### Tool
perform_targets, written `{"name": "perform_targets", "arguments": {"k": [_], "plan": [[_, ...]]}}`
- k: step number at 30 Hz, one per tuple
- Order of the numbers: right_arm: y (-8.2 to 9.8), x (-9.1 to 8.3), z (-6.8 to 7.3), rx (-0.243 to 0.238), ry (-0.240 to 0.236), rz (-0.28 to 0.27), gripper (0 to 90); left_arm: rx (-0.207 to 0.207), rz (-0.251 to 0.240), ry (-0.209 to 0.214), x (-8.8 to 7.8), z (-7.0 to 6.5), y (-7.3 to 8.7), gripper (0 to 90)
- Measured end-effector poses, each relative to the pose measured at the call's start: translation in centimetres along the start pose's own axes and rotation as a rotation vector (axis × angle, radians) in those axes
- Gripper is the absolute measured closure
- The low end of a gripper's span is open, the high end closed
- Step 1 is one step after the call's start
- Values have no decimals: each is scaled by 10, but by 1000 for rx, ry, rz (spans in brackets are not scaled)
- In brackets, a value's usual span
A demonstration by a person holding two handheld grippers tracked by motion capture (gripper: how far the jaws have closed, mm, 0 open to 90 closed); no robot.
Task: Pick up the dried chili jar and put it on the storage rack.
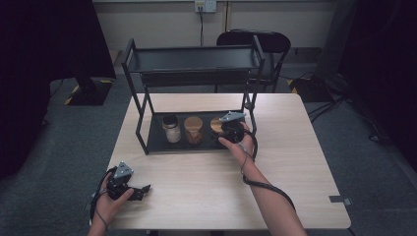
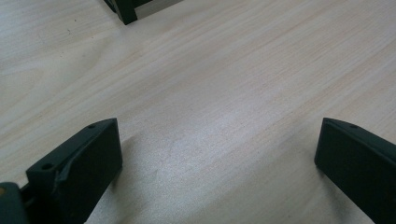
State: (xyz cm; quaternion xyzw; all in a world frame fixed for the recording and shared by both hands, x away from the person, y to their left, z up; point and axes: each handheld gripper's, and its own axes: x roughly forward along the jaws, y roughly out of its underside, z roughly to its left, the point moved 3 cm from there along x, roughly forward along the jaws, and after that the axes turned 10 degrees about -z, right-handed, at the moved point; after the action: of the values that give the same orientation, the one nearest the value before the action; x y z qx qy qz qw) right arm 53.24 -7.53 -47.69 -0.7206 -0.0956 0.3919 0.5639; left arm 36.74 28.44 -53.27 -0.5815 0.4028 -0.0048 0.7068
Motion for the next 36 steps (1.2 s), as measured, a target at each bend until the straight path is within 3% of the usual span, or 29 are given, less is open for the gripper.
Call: {"name": "perform_targets", "arguments": {"k": [36], "plan": [[10, 24, -3, -5, 27, 37, 253, 0, 0, 0, 0, 0, 0, 3]]}}
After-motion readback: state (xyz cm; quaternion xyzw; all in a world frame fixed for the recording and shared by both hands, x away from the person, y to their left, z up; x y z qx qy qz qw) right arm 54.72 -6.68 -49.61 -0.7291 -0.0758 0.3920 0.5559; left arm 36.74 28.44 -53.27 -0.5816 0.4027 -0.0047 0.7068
